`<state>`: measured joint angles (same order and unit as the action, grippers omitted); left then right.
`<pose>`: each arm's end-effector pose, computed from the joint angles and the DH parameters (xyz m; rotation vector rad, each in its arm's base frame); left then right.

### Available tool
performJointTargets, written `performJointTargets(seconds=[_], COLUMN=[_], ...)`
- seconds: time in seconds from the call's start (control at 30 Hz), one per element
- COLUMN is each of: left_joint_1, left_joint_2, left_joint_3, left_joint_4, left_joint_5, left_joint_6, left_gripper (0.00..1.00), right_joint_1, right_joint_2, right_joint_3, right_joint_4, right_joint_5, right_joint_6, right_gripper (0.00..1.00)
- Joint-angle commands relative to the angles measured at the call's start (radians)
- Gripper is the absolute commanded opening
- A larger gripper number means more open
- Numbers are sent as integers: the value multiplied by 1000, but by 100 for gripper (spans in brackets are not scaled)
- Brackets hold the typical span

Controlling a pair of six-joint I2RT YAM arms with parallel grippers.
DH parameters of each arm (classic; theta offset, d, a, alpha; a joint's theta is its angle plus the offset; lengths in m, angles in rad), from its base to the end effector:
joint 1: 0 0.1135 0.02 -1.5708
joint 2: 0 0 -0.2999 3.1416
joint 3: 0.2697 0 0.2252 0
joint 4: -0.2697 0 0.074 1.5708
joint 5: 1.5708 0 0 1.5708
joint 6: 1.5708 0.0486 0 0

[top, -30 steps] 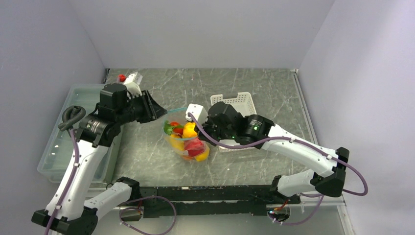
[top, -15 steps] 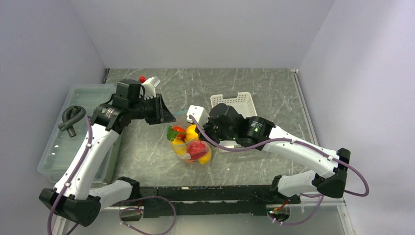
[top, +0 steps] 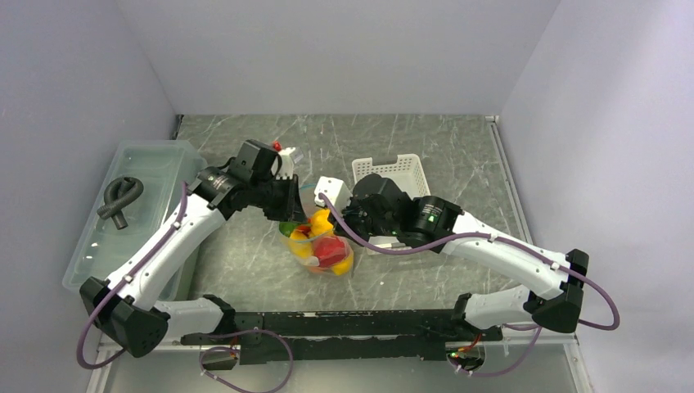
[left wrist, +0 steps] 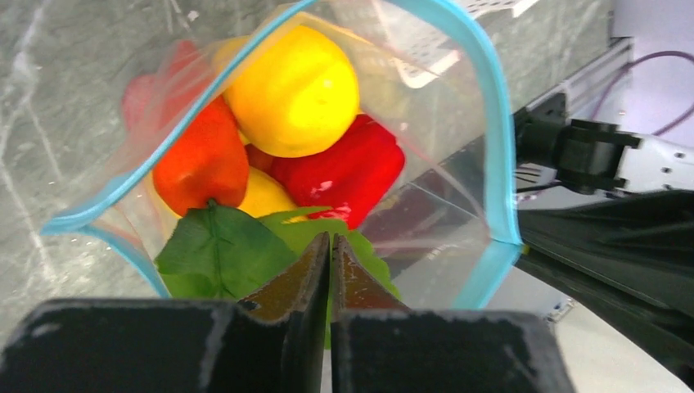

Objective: Place the food in the zip-top bag and seal the zipper
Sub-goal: Zip the zipper food storage bag at the center of the board.

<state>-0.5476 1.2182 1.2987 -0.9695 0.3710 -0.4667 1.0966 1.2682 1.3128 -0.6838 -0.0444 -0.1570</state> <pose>0.1643 -0.1208 0.3796 0.2765 2.5763 -0.8696 0.1091 0.2173 0.3963 -1.3513 1.8226 0.5612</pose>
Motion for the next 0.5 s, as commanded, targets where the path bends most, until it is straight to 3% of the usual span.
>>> performJointTargets(seconds=[0.0, 0.47], left_joint_1=[-35, -143], left_joint_2=[37, 126], left_joint_3=[-3, -15], left_joint_4=[-34, -58], left_joint_5=[-118, -245], left_joint_6=[19, 11], left_gripper=[7, 1], right_joint_1=[5, 5], right_joint_2=[-36, -56], right_joint_3=[-1, -30], right_joint_4=[62, 78], right_joint_5=[11, 42], right_joint_6=[6, 16], right_gripper=[0, 0])
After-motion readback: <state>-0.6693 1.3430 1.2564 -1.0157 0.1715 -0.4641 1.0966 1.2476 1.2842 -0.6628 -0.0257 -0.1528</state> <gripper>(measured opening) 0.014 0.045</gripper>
